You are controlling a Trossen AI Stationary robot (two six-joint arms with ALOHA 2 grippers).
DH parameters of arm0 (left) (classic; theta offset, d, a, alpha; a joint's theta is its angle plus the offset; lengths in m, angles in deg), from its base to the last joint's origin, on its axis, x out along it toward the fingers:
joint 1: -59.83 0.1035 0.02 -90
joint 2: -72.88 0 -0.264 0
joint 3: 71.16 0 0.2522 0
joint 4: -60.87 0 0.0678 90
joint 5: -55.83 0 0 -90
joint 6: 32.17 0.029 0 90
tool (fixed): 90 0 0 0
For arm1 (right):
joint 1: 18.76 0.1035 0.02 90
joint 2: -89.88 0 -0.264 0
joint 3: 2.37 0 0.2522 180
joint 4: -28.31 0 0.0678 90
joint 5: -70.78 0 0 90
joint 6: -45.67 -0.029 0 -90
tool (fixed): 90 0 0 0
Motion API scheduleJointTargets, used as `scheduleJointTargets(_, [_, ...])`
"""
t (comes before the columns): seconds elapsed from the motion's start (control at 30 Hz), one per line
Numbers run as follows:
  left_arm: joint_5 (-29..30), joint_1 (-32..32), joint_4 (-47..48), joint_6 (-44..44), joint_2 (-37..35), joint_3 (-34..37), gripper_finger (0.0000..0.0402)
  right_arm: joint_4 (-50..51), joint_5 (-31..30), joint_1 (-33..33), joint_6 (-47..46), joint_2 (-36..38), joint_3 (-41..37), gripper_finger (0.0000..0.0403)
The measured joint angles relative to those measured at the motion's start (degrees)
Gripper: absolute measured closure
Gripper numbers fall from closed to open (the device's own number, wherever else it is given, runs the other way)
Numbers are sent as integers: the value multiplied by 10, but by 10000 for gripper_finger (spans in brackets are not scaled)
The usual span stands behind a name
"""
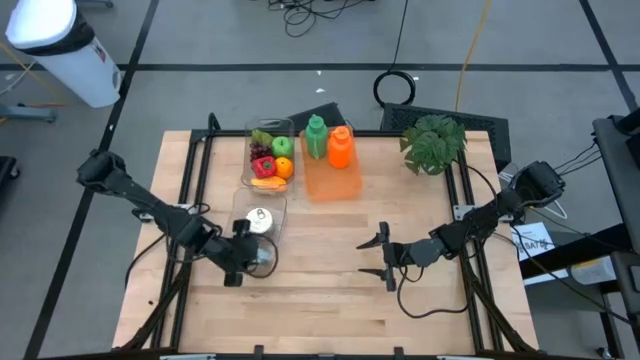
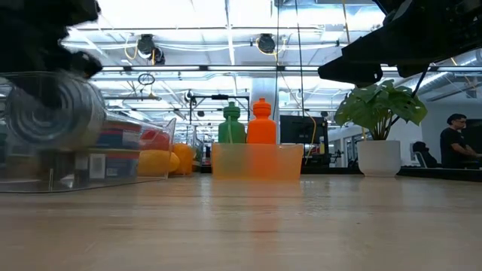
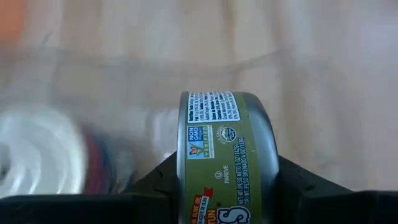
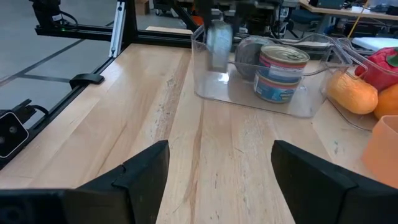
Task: Pick & Place Food Item
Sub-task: Put the green tuna can into the bottom transparent bin, then return to Home Position
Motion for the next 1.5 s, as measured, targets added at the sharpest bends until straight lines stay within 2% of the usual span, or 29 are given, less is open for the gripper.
scheduleJointTargets(0.17, [34,22,5,-55,0,10,246,0,0,0,0,0,0,138])
scheduleJointTargets(0.27, [39,35,7,-71,-1,9,183,0,0,0,0,0,0,138])
scheduleJointTargets(0.37, [15,43,7,-81,-5,3,120,0,0,0,0,0,0,138])
scheduleJointTargets(0.53, [-11,53,8,-57,-15,-17,49,0,0,0,0,0,0,138])
scheduleJointTargets(0.6, [10,53,7,-38,-47,-23,30,0,0,0,0,0,0,138])
scheduleJointTargets(0.67, [57,53,3,-17,-89,-24,16,0,0,0,0,0,0,138])
scheduleJointTargets(0.77, [110,48,1,26,-177,-19,5,0,0,0,0,0,0,138])
scheduleJointTargets(0.97, [132,48,-69,164,-348,20,11,0,0,0,0,0,0,138])
scheduleJointTargets(1.13, [194,60,-81,77,-457,68,16,0,0,0,0,0,0,138])
scheduleJointTargets(1.23, [144,61,-95,102,-504,122,14,0,0,0,0,0,0,138])
scheduleJointTargets(1.43, [74,73,-216,169,-587,240,20,0,0,0,0,0,0,138])
scheduleJointTargets(1.5, [34,78,-213,198,-614,259,20,0,0,0,0,0,0,138])
